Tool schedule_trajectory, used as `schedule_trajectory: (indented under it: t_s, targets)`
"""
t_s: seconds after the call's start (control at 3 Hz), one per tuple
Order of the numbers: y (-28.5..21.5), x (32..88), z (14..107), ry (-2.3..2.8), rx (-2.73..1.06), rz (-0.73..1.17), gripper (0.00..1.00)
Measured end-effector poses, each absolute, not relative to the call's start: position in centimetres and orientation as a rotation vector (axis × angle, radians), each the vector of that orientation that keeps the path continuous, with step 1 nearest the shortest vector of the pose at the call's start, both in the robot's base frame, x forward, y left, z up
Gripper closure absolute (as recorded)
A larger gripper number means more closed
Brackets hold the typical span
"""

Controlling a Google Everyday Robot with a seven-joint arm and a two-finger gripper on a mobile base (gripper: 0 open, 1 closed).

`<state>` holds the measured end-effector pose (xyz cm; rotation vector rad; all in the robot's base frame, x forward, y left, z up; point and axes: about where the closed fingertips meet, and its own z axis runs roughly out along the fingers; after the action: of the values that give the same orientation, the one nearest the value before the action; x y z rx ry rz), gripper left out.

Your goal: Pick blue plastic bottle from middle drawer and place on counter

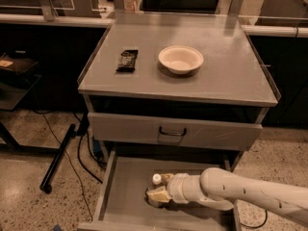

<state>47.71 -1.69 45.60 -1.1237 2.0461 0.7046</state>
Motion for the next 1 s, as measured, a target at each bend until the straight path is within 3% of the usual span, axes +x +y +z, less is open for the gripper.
schedule_trajectory:
  t_s: [0.33,1.0]
  targets:
    - [-1.5,46.8,46.8,2.047,-1.103,0.748,1.00]
    - [-3.6,44.5,52.6,2.116,-1.029,0.773,1.00]
